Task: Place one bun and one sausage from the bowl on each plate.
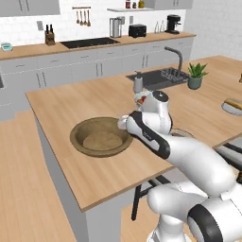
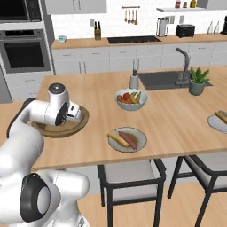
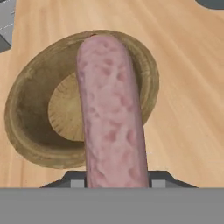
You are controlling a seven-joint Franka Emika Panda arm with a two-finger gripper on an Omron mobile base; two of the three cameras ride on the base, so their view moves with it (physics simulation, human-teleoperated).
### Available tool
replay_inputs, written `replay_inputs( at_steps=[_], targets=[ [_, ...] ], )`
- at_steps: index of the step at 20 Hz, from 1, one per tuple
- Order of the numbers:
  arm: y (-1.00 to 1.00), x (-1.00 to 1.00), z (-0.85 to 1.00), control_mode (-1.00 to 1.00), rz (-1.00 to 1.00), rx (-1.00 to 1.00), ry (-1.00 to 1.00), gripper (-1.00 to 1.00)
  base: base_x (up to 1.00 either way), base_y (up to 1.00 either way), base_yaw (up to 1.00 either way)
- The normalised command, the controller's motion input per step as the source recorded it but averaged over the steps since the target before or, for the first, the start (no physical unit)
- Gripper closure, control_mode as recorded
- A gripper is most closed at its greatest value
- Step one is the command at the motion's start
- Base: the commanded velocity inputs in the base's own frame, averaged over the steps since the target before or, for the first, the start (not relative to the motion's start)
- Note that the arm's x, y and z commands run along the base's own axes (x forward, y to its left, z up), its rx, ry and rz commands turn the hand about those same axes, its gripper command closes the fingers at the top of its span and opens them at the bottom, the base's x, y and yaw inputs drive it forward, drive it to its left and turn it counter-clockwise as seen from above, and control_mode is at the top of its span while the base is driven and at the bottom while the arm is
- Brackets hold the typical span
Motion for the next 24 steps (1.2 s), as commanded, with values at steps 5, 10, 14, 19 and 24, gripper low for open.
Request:
replay_inputs(
  at_steps=[5, 10, 14, 19, 24],
  targets=[
    [0.00, 0.00, 0.00, 1.00, 0.00, 0.00, 0.00, 1.00, -0.83, -0.85, -0.35],
    [0.00, 0.00, 0.00, 1.00, 0.00, 0.00, 0.00, 1.00, 0.08, -1.00, -0.24],
    [0.00, 0.00, 0.00, 1.00, 0.00, 0.00, 0.00, 1.00, 0.71, -1.00, -0.06],
    [0.00, 0.00, 0.00, 1.00, 0.00, 0.00, 0.00, 1.00, 0.84, -1.00, 0.00],
    [0.00, 0.00, 0.00, 1.00, 0.00, 0.00, 0.00, 1.00, 0.79, -1.00, 0.00]
  ],
)
